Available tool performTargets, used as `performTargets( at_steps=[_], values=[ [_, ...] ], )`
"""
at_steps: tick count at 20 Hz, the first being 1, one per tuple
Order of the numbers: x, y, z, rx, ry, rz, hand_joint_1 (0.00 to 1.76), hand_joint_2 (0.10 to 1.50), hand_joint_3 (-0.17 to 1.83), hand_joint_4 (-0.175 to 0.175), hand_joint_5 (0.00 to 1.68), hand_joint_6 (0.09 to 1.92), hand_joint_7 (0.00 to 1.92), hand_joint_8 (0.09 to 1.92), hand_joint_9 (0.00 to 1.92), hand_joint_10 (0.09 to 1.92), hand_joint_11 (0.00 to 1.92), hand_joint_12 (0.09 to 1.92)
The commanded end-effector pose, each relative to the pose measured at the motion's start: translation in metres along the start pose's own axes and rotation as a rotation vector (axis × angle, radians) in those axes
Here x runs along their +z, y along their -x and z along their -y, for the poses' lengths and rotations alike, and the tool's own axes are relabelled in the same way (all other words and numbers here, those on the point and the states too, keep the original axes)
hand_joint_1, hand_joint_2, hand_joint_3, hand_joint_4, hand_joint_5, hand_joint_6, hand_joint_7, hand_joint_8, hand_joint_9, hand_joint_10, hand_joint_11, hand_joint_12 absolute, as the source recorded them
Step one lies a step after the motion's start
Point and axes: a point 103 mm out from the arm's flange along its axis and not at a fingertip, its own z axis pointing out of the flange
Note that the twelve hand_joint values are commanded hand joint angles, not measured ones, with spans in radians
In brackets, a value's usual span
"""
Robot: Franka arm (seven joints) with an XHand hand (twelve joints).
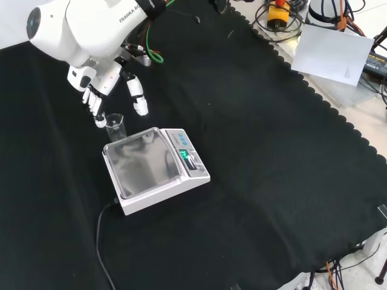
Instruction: Pick up the beaker.
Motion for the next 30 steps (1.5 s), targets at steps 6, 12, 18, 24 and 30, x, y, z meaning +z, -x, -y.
performTargets(
  at_steps=[6,12,18,24,30],
  values=[
    [0.038,0.001,-0.021,0.019,-0.015,0.024,0.82,0.65,0.44,-0.043,0.27,0.59,0.31,0.85,0.43,0.91,0.33,1.42],
    [0.028,-0.007,-0.023,0.014,0.100,0.039,1.13,0.76,0.69,-0.166,0.71,0.81,0.56,0.88,0.90,0.75,0.97,1.05],
    [0.002,0.000,-0.003,0.021,0.212,0.098,1.11,1.20,0.06,-0.175,0.77,1.31,0.72,1.03,0.99,0.84,1.09,0.85],
    [-0.040,-0.008,0.022,0.014,0.208,0.183,1.11,1.21,0.04,-0.175,0.77,1.32,0.77,1.05,1.01,0.86,1.09,0.84],
    [-0.087,-0.022,0.062,-0.050,0.181,0.172,1.11,1.21,0.03,-0.175,0.78,1.31,0.80,1.05,1.03,0.88,1.10,0.83]
  ],
)
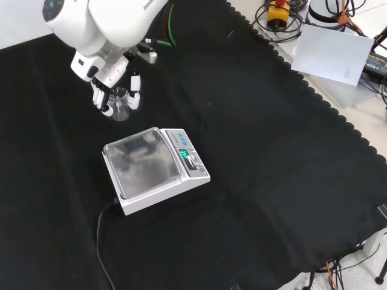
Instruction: Pick up the beaker.
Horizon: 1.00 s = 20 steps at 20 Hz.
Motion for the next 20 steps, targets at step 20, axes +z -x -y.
performTargets(
  at_steps=[20],
  values=[
    [-0.124,-0.065,0.108,-0.117,-0.009,0.126,1.11,1.21,0.02,-0.175,0.78,1.31,0.83,1.04,1.04,0.89,1.12,0.83]
  ],
)
